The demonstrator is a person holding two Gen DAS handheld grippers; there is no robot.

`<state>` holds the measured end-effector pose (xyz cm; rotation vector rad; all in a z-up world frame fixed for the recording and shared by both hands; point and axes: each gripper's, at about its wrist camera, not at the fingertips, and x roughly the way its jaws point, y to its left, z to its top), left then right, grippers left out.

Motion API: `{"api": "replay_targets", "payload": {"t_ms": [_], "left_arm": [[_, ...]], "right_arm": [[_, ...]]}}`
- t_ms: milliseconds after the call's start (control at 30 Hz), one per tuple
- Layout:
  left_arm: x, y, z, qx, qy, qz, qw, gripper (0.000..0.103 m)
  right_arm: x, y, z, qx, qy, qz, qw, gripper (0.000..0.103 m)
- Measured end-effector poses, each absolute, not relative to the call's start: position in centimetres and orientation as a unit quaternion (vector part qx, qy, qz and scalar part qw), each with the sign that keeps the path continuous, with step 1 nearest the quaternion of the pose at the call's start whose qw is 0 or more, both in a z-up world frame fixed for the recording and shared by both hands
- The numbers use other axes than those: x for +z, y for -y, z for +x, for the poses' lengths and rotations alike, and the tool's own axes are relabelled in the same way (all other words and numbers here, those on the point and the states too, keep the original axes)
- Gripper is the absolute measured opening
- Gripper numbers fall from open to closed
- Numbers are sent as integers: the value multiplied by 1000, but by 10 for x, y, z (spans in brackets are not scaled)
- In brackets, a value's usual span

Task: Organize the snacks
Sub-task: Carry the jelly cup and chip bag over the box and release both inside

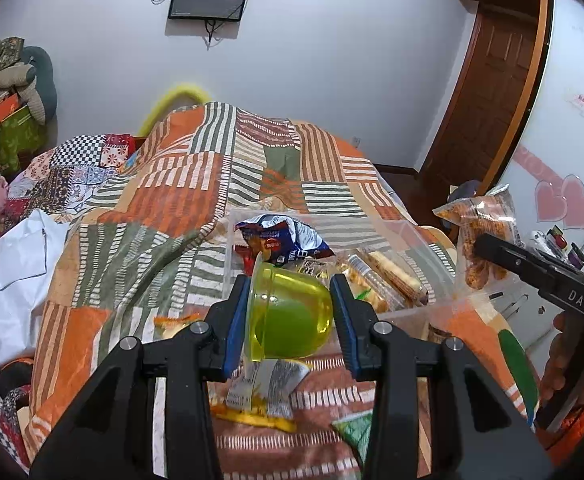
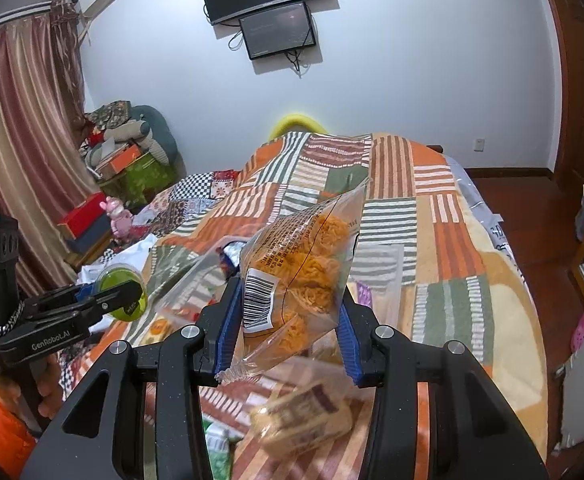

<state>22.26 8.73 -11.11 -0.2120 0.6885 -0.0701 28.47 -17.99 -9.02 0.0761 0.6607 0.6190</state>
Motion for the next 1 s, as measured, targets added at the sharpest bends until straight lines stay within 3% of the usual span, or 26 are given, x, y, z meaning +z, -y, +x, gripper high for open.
{"api": "replay_targets", "payload": {"t_ms": [1000], "left_arm": [[-167, -88, 294, -30, -392, -106, 913, 40]], "right_arm": [[-145, 142, 360, 311, -399, -9, 862, 41]]}}
